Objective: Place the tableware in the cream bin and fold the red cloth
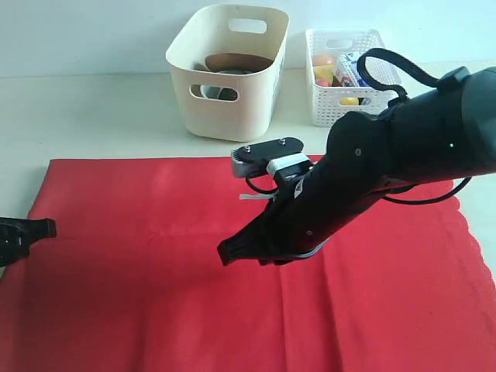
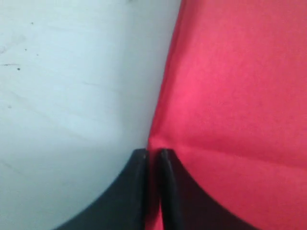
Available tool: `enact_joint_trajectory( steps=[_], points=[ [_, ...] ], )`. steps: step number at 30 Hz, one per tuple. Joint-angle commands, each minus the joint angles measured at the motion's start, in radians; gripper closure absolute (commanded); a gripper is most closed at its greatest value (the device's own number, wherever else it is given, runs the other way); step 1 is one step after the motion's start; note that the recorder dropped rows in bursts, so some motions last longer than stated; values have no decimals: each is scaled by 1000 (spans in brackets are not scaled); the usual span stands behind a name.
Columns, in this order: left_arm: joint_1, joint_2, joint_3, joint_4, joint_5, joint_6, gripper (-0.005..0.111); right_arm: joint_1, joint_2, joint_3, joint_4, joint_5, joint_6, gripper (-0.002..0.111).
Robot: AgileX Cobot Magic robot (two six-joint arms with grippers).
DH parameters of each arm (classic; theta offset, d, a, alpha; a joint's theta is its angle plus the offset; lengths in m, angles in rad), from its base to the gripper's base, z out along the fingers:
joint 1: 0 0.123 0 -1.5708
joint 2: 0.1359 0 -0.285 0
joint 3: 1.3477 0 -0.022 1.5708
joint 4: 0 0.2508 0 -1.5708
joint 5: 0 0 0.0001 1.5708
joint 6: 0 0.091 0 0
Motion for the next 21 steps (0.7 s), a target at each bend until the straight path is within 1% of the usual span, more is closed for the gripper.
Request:
enact_joint_trajectory(
  steps=[1,3,6,9,12,14,17,19,21],
  points=[
    [-7,63,7,1,44,-5,106,4,-10,4,-28,-15,-6,108],
    [-7,67,7,6,54,-1,107,2,-19,2,-60,-7,-6,108],
    [24,59,7,50,54,34,107,-3,-58,2,-108,12,-4,108],
    [99,39,-9,65,78,58,107,-5,-113,2,-199,31,57,108],
    [195,20,-60,88,147,93,107,-5,-175,2,-382,59,229,108],
    [264,2,-108,96,218,129,107,-5,-215,2,-555,98,374,108],
    [341,-25,-183,120,328,157,107,-5,-261,2,-818,189,612,108],
    [364,-47,-231,126,406,178,107,-5,-286,2,-1006,255,798,108],
    [364,-78,-274,126,460,193,107,-5,-300,2,-1146,326,985,108]
  ],
)
